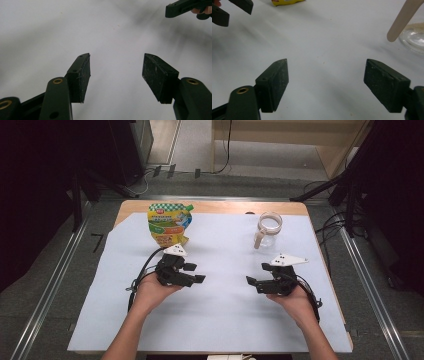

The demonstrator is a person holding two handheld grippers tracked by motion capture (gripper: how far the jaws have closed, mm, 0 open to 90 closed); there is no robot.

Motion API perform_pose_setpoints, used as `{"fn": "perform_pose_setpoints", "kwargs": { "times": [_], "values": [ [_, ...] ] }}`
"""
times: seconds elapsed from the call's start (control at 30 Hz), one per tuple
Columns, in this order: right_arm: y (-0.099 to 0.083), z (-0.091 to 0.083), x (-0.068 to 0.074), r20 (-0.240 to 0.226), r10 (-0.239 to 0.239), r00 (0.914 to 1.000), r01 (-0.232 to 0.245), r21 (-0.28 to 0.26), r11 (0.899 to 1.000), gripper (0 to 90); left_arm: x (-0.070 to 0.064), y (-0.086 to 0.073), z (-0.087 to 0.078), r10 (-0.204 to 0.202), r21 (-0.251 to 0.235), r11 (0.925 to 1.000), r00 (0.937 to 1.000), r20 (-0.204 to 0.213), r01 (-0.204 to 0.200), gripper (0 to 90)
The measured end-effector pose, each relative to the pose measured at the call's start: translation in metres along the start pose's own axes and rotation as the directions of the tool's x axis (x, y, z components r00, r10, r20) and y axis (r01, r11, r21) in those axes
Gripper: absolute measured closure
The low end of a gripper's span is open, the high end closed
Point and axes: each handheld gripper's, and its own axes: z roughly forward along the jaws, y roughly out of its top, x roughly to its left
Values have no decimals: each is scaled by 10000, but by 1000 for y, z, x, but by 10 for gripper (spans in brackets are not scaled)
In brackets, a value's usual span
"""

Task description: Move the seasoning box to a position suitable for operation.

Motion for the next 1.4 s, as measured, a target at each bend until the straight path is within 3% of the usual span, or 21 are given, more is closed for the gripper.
{"fn": "perform_pose_setpoints", "kwargs": {
  "times": [0.1,0.17,0.33,0.47,0.57,0.67,0.73,0.87,0.97,1.1,1.17,1.23,1.4],
  "values": [
    [0,0,2,-230,23,9997,-20,142,9999,236,-1,0,-2,31,-108,9999,9999,105,-30,399],
    [0,0,4,-349,31,9994,-20,317,9995,267,-4,1,-3,90,-57,9999,10000,-38,-90,413],
    [0,0,8,-271,-374,9989,381,247,9990,336,-8,2,-2,52,107,9999,9999,105,-53,439],
    [0,1,6,-418,-135,9990,148,318,9994,375,-8,3,-3,93,38,9999,9998,173,-94,440],
    [0,1,5,-383,-149,9992,162,337,9993,377,-9,4,-5,98,22,9999,9999,136,-99,445],
    [0,1,3,-322,-91,9994,101,305,9995,378,-7,4,-5,-526,111,9986,9977,419,522,463],
    [0,1,3,-277,-53,9996,61,311,9995,378,-7,3,-4,-568,156,9983,9975,416,562,462],
    [0,0,1,-326,49,9995,-35,405,9992,416,-7,2,-1,-497,354,9982,9981,376,484,423],
    [-1,3,0,-266,251,9993,-229,802,9965,421,-7,2,-1,-242,224,9995,9989,396,234,409],
    [-1,4,0,-276,208,9994,-186,801,9966,418,-5,2,-2,-334,268,9991,9985,439,323,381],
    [-1,3,1,-344,142,9993,-117,716,9974,412,-3,1,-1,-511,274,9984,9963,695,493,291],
    [-1,3,1,-327,101,9994,-78,697,9975,410,-4,2,-1,-448,134,9989,9961,759,439,274],
    [-1,1,-1,-310,28,9995,-10,589,9983,404,-6,5,-7,-391,-302,9987,9965,741,415,341]
  ]
}}
